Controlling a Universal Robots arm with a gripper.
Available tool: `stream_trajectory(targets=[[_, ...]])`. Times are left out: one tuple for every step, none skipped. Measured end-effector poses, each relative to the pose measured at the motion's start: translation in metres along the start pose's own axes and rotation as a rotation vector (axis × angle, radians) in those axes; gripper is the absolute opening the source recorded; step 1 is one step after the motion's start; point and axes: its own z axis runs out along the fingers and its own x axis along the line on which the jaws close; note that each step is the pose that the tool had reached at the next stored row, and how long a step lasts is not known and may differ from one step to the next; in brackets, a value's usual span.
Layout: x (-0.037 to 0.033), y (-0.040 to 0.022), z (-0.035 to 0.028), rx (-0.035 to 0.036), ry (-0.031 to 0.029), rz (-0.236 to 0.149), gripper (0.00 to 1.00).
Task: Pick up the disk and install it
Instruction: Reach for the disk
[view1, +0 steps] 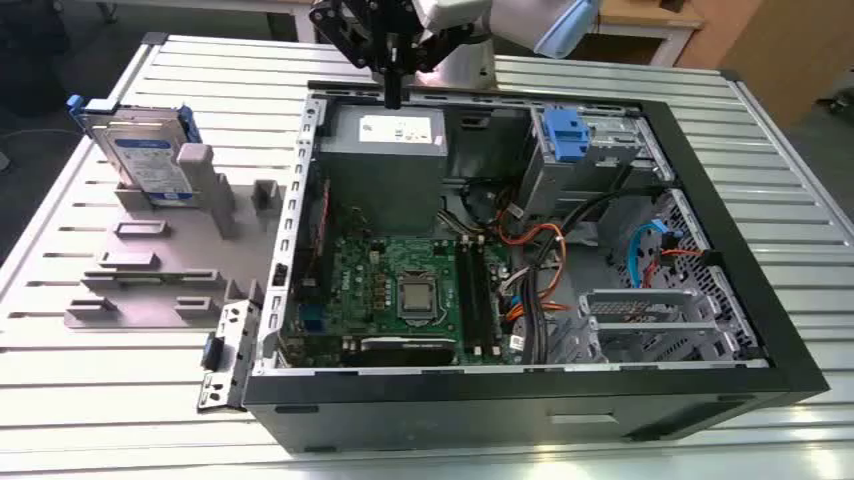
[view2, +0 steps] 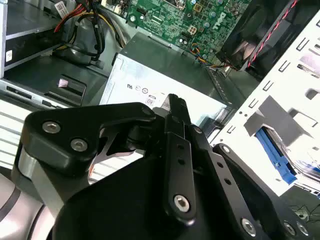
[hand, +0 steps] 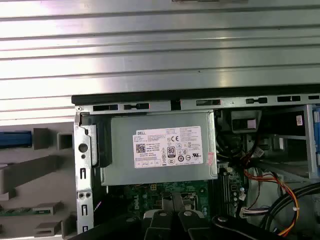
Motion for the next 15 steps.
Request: stream_trajectory(targets=[[0.0000,0.0000,0.0000,0.0000,0.0000,0.000,0.11],[0.0000,0.0000,0.0000,0.0000,0.0000,0.000,0.11],[0.0000,0.0000,0.0000,0.0000,0.0000,0.000,0.11],[0.0001,0.0000,0.0000,0.0000,0.0000,0.000,0.11],[0.0003,0.0000,0.0000,0.0000,0.0001,0.000,0.11],[0.0007,0.0000,0.0000,0.0001,0.0001,0.000,0.11],[0.0009,-0.0001,0.0000,0.0001,0.0001,0.000,0.11],[0.0011,-0.0001,0.0000,0.0000,0.0000,0.000,0.11],[0.0014,-0.0001,0.0000,-0.0001,0.0000,0.000,0.11],[0.0015,-0.0001,0.0000,0.0000,0.0001,0.000,0.11],[0.0027,-0.0002,0.0005,0.0000,0.0000,0.000,0.11],[0.0042,-0.0004,0.0013,0.0000,0.0000,0.000,0.11],[0.0042,-0.0004,0.0013,0.0000,0.0000,0.000,0.11],[0.0043,-0.0004,0.0014,0.0000,0.0000,0.000,0.11],[0.0046,-0.0004,0.0014,0.0000,0.0000,0.000,0.11]])
